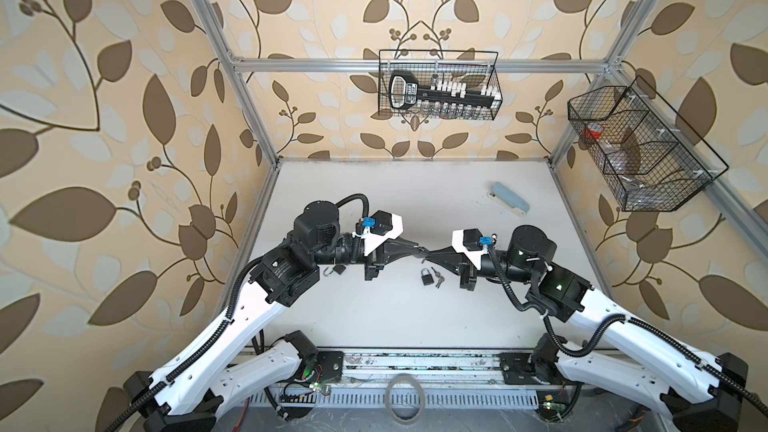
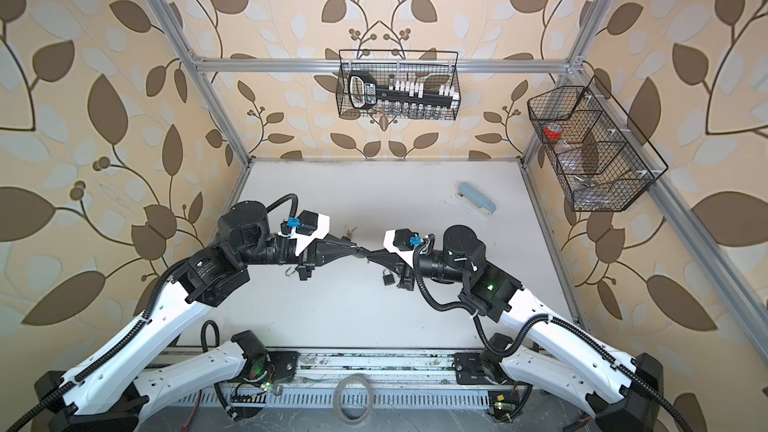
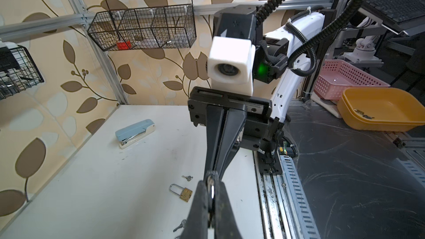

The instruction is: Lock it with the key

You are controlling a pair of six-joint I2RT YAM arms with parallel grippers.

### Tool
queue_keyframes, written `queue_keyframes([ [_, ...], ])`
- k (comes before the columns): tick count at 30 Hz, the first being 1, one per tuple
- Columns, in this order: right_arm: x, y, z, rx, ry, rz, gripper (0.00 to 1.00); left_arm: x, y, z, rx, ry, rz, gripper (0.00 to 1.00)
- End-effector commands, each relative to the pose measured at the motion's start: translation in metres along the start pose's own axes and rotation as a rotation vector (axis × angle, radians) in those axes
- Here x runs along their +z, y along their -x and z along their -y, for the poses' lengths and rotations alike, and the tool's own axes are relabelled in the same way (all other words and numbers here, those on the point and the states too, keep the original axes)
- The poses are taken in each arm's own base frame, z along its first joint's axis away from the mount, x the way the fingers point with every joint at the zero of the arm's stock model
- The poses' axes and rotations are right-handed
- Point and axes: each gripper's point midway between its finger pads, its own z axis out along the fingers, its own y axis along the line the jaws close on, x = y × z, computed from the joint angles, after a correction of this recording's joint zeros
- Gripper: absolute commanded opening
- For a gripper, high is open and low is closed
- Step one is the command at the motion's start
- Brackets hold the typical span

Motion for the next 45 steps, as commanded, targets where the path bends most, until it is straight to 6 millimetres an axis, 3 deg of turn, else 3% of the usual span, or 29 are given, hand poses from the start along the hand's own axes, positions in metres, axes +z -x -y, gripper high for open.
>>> queue_keyframes([
  [1,-0.005,-0.065,0.014,0.099,-0.075,-0.192,0.00,-0.036,0.075,0.024,0.232,0.019,0.200,0.00],
  [4,-0.005,-0.075,0.010,0.118,-0.051,-0.208,0.00,-0.044,0.082,0.032,0.259,0.013,0.239,0.00],
  [9,-0.001,-0.079,-0.021,0.140,0.132,-0.203,0.00,-0.050,0.096,0.058,0.314,-0.121,0.294,0.00],
  [15,-0.001,-0.095,-0.014,0.151,0.074,-0.256,0.00,-0.053,0.096,0.053,0.337,-0.065,0.268,0.00],
  [19,-0.002,-0.101,0.020,0.233,-0.141,-0.247,0.00,-0.050,0.086,0.019,0.246,0.114,0.198,0.00],
  [23,-0.006,-0.103,0.040,0.408,-0.301,-0.101,0.00,-0.048,0.058,-0.042,-0.015,0.394,0.079,0.00],
  [30,0.005,-0.136,0.026,0.700,-0.336,-0.096,0.00,-0.071,-0.003,-0.105,-0.421,0.796,-0.002,0.00],
  [34,0.025,-0.155,0.009,0.800,-0.357,-0.163,0.00,-0.078,-0.041,-0.128,-0.612,0.898,-0.133,0.00],
  [38,0.043,-0.187,-0.004,0.933,-0.417,-0.228,0.00,-0.087,-0.071,-0.143,-0.778,0.901,-0.140,0.00],
  [45,0.060,-0.241,-0.005,1.079,-0.512,-0.319,0.00,-0.088,-0.093,-0.139,-0.856,0.856,-0.178,0.00],
])
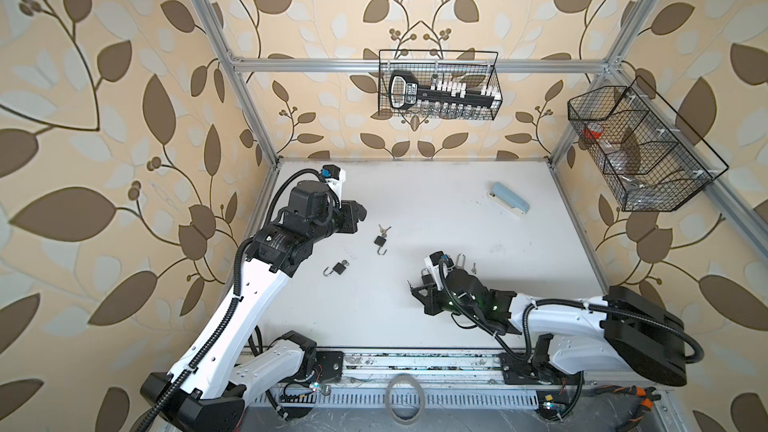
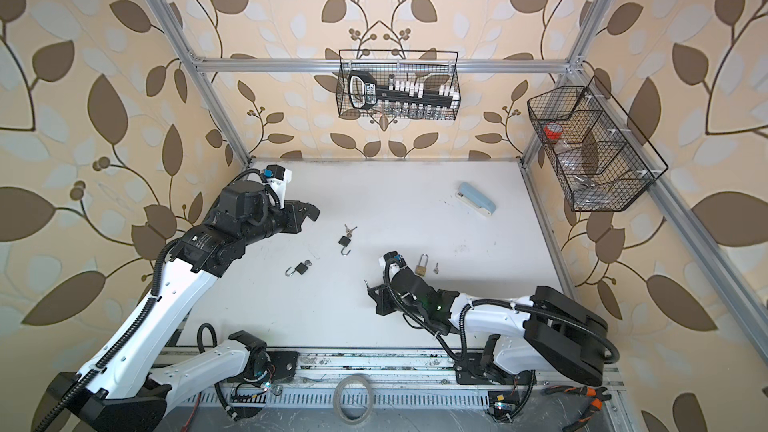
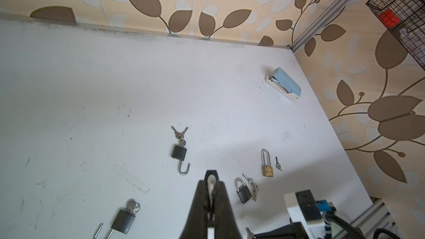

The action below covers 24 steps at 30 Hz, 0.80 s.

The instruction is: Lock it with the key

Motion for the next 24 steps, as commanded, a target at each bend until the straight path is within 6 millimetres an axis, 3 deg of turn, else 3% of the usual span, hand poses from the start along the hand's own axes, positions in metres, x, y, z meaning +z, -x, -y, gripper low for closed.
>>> queue_keyframes([
  [1,0.014,0.015,-0.006,0.116,-0.007,0.053,0.00,-0.006,-0.007,0.013,-0.015,-0.079,-0.021,0.00],
  [15,0.052,0.005,0.026,0.199,-0.116,-0.014,0.00,0.004,-0.028,0.009,0.007,-0.078,-0.119,0.00],
  [24,0.058,0.013,0.040,0.216,-0.154,0.010,0.00,0.014,-0.049,0.000,-0.004,-0.047,-0.224,0.00],
])
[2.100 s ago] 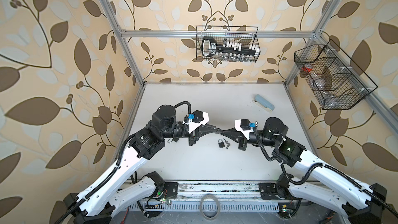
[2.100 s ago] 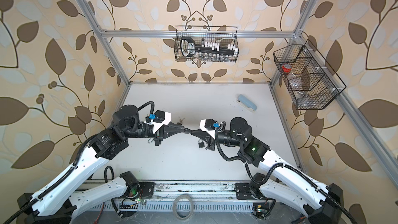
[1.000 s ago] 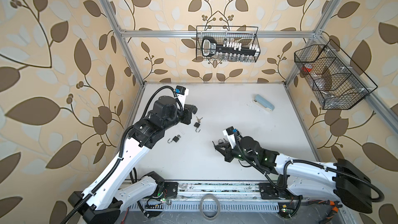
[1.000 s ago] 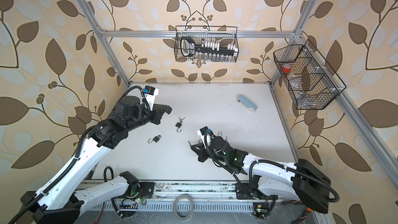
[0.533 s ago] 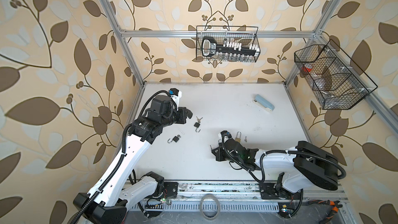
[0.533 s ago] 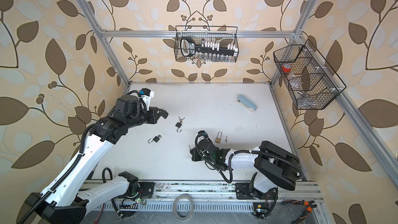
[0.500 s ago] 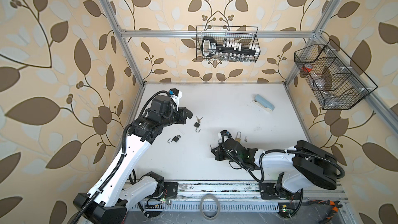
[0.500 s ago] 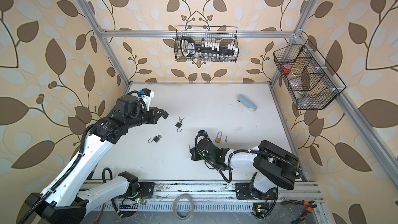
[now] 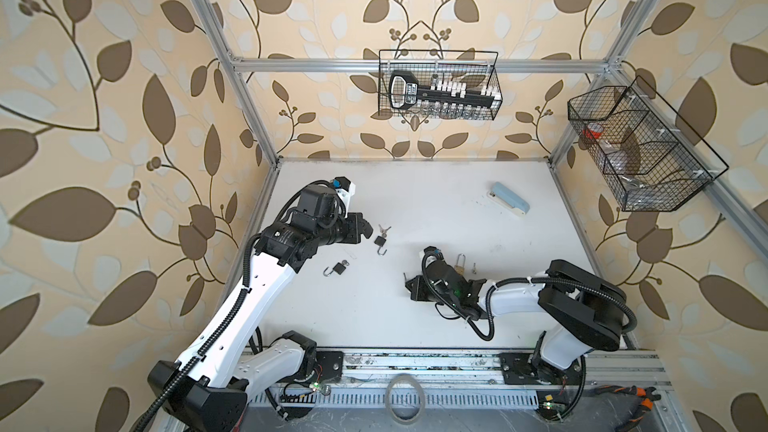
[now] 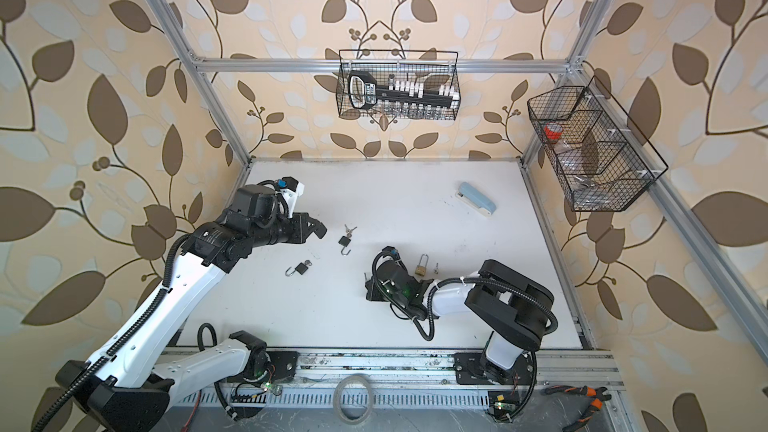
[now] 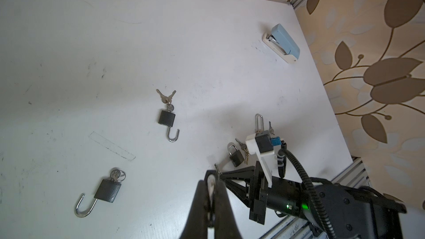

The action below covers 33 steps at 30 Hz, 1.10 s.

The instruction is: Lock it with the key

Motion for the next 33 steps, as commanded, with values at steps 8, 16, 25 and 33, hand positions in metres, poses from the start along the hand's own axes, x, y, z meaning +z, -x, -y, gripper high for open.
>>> queue_keyframes([
  [8,-0.001,0.015,0.003,-0.004,-0.033,0.044,0.22,0.006,-0.015,0.001,0.021,-0.019,-0.092,0.00],
  [16,-0.080,0.076,-0.065,-0.383,0.157,0.330,0.44,0.006,-0.028,0.032,0.012,-0.203,-0.213,0.00],
  [25,-0.128,0.086,-0.115,-0.938,0.198,0.486,0.69,0.013,-0.023,0.057,-0.023,-0.356,-0.243,0.00],
  [33,-0.117,0.100,-0.147,-0.798,0.251,0.494,0.77,0.009,-0.018,0.058,-0.003,-0.353,-0.197,0.00],
])
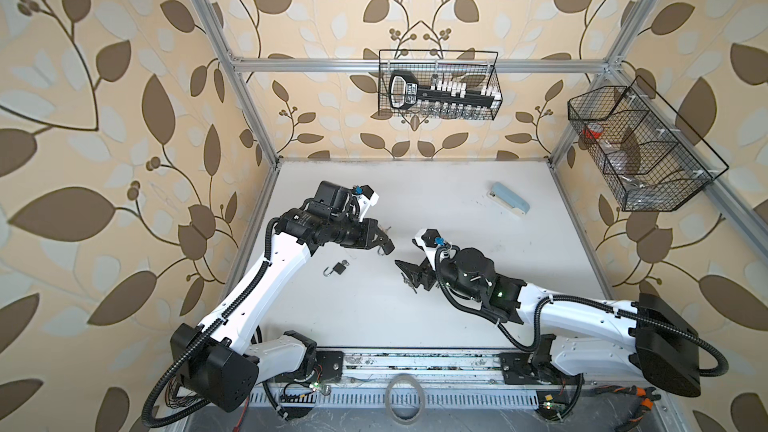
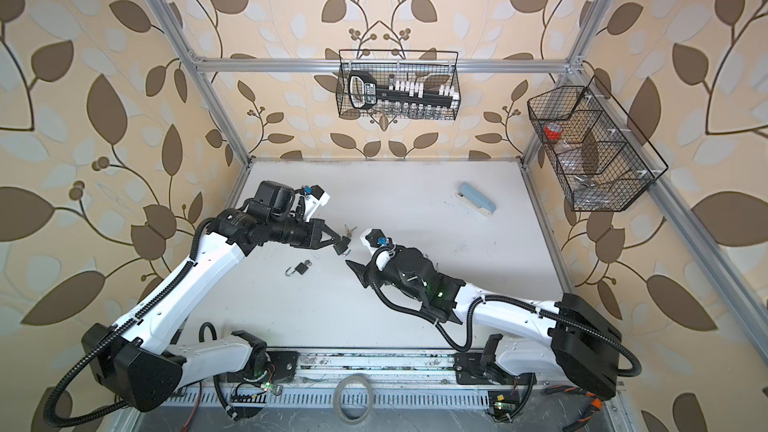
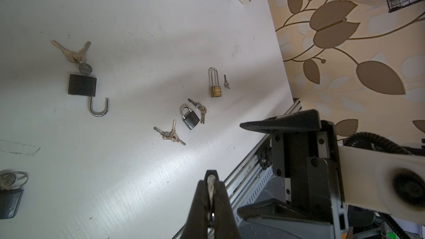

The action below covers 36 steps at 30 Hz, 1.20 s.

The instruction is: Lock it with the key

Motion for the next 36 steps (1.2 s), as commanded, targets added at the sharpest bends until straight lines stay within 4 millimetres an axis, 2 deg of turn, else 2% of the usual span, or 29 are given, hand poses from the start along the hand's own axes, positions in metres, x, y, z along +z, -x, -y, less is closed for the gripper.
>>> queue_keyframes([
  [1,0.010,0.018,-0.006,0.033,0.004,0.037,0.77,-0.011,0.010,0.019,0.037,-0.058,0.051,0.00],
  [6,0.027,0.020,-0.009,0.054,0.003,0.003,0.75,-0.012,0.009,0.018,0.043,-0.055,0.050,0.00],
  [11,0.040,0.012,-0.008,0.063,-0.006,-0.039,0.65,-0.013,0.008,0.019,0.050,-0.054,0.053,0.00],
  [18,0.040,0.014,-0.011,0.073,0.006,-0.037,0.46,-0.013,0.006,0.019,0.053,-0.059,0.051,0.00],
  [21,0.040,0.013,-0.011,0.073,0.009,-0.039,0.43,-0.013,0.007,0.020,0.055,-0.065,0.050,0.00],
  [32,0.038,0.014,-0.010,0.084,0.003,-0.046,0.09,-0.014,0.008,0.018,0.073,-0.045,0.059,0.00],
  [33,0.037,0.012,-0.008,0.095,-0.014,-0.053,0.09,-0.015,0.011,0.017,0.074,-0.039,0.073,0.17],
  [36,0.033,-0.003,0.009,0.165,-0.132,-0.105,0.07,-0.020,0.020,0.009,0.058,0.020,0.138,0.98],
])
